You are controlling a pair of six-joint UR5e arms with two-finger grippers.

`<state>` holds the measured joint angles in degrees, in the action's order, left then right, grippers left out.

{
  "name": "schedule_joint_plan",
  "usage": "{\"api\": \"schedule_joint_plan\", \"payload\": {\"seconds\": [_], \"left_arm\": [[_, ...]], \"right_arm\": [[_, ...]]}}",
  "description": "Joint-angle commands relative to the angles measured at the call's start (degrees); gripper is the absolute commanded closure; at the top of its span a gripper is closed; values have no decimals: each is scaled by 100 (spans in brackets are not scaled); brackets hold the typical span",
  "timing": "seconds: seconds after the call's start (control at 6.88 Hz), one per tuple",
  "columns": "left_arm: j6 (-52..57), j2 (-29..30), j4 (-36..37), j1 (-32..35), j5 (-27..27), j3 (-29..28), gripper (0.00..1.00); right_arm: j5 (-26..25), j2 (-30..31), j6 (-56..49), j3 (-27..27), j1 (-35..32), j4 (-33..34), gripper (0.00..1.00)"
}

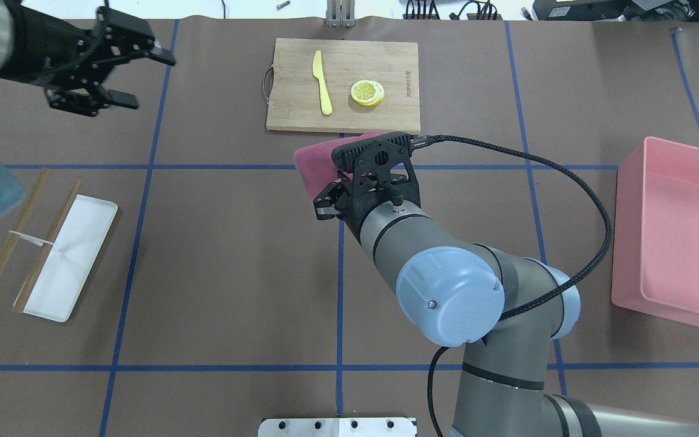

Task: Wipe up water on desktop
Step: 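Open the left gripper and withdraw it while the right gripper holds the cloth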

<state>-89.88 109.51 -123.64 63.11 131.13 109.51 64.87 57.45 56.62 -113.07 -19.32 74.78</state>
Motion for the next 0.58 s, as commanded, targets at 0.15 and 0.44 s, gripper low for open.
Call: {"api": "schedule_joint_plan", "payload": {"seconds": [0.15,0.44], "left_arm": [[4560,-1298,802,1490,818,-403,2],[8040,-1703,2285,2071,355,-685,2]], "right_arm": [[1365,442,68,-93,-859,876,100],[3269,590,16,-93,-1765,1921,100]]}}
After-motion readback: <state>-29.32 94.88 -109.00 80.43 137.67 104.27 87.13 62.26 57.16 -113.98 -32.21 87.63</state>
